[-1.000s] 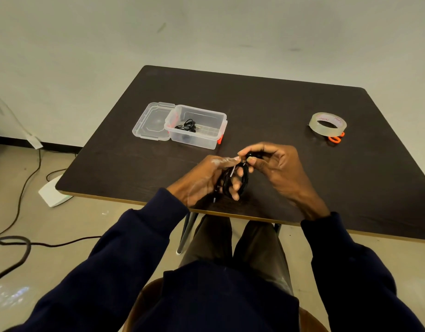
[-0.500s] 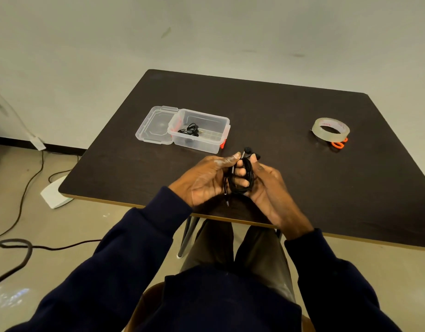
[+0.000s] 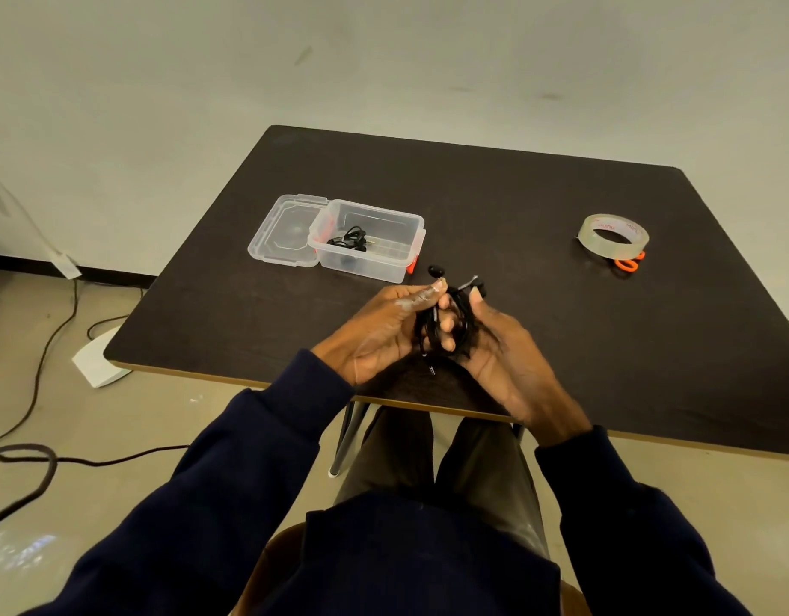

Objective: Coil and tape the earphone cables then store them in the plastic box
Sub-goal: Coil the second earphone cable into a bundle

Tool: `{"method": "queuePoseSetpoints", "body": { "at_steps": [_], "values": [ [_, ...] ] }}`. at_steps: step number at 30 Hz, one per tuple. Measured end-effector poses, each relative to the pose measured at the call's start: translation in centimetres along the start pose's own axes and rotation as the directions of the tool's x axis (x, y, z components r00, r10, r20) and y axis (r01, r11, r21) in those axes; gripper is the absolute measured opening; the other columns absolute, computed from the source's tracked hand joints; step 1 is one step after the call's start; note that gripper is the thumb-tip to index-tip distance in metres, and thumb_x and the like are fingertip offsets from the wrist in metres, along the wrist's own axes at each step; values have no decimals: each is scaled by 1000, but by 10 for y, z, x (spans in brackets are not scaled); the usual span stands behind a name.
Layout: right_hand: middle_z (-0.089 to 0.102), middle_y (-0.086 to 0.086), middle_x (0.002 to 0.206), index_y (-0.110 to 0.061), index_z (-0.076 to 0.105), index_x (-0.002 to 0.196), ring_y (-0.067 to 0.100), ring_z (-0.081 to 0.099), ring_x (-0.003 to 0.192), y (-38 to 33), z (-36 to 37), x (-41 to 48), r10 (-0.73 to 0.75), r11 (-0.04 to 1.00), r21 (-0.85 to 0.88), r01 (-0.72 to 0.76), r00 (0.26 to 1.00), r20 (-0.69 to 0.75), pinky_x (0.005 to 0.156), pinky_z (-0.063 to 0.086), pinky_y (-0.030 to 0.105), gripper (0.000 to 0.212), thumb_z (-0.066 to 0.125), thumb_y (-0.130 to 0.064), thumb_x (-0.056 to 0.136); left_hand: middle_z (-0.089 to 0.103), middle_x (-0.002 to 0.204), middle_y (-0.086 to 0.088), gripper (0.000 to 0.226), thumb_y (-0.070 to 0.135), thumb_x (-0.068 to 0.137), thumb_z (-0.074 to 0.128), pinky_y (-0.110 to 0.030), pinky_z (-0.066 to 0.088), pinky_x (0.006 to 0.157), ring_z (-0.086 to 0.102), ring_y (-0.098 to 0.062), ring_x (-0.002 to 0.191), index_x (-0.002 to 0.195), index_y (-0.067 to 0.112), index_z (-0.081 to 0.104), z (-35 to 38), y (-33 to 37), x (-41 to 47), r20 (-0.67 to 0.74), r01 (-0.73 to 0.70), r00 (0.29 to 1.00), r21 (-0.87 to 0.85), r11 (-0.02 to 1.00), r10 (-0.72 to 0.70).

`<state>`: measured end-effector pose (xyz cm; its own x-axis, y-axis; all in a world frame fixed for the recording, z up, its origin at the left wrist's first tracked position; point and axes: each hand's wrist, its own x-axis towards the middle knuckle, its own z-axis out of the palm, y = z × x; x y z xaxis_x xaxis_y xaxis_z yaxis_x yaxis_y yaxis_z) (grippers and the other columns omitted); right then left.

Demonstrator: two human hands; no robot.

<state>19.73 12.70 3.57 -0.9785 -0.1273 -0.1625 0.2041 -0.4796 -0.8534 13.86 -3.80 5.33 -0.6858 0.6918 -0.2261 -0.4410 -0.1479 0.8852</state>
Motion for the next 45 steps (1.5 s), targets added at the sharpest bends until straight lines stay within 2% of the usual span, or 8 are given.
{"method": "queuePoseSetpoints", "body": {
  "at_steps": [5, 10, 16, 21, 26, 34, 39, 45],
  "values": [
    [68, 21, 128, -1, 63, 127, 33, 64, 123, 11, 0, -2, -17, 999, 37, 21, 996, -84, 107, 52, 46, 43, 49, -32, 100, 62, 74, -1, 30, 25, 110, 43, -30, 52, 76, 63, -16, 68, 86, 16, 58, 3, 2, 1, -121, -19, 993, -219, 976, -8],
    [68, 32, 120, 9, 61, 123, 35, 73, 100, 11, 2, 1, 22, 1000, -13, -24, 991, -134, 90, 62, 44, 36, 43, -18, 108, 62, 76, -1, 28, 18, 110, 39, -25, 57, 66, 62, -14, 66, 90, 13, 57, 4, 9, 1, -156, -26, 987, -405, 914, -41],
    [74, 22, 106, 8, 65, 121, 31, 75, 92, 14, -2, 0, 106, 994, 26, -103, 987, -122, 79, 62, 33, 46, 48, -32, 103, 67, 80, 2, 29, 20, 110, 39, -24, 49, 72, 67, -13, 74, 89, 18, 59, 4, 7, -1, -233, -42, 970, -456, 889, -73],
    [78, 18, 101, -8, 77, 106, 20, 74, 84, 24, -7, -2, -66, 977, -214, 27, 982, -178, 71, 59, 22, 22, 75, -8, 85, 74, 84, 3, 27, 18, 109, 40, -26, 41, 77, 76, -16, 86, 91, 20, 60, 9, 8, -3, -258, -60, 963, -479, 876, -75],
    [77, 18, 89, -10, 82, 94, 22, 72, 78, 22, -13, -3, -207, 959, -248, 139, 939, -276, 68, 58, 24, 20, 82, -17, 76, 76, 82, 7, 25, 22, 108, 44, -33, 39, 96, 72, -17, 103, 90, 25, 61, 9, 10, -4, -277, -51, 957, -453, 890, -86],
    [79, 12, 93, -7, 77, 103, 28, 77, 84, 14, -12, -11, -440, 843, -447, 300, 862, -252, 74, 62, 28, 13, 75, -7, 90, 70, 79, 3, 27, 21, 109, 45, -32, 51, 83, 68, -13, 88, 87, 20, 61, 9, 0, 3, -363, -88, 929, -410, 908, -74],
    [78, 5, 90, -7, 77, 103, 22, 77, 79, 9, -9, -12, -557, 670, -657, 345, 819, -138, 74, 64, 35, 14, 77, -5, 89, 69, 79, 0, 28, 20, 110, 45, -27, 55, 76, 69, -13, 81, 87, 17, 61, 12, 1, 5, -447, -136, 894, -341, 930, -33],
    [72, 4, 99, -7, 76, 104, 12, 72, 79, -3, -4, -10, -690, 281, -877, 390, 717, 97, 70, 62, 29, 12, 74, -8, 92, 64, 82, 0, 27, 20, 109, 48, -27, 49, 79, 64, -10, 78, 86, 18, 62, 22, -1, 6, -497, -170, 865, -164, 972, 68]
  ]
}}
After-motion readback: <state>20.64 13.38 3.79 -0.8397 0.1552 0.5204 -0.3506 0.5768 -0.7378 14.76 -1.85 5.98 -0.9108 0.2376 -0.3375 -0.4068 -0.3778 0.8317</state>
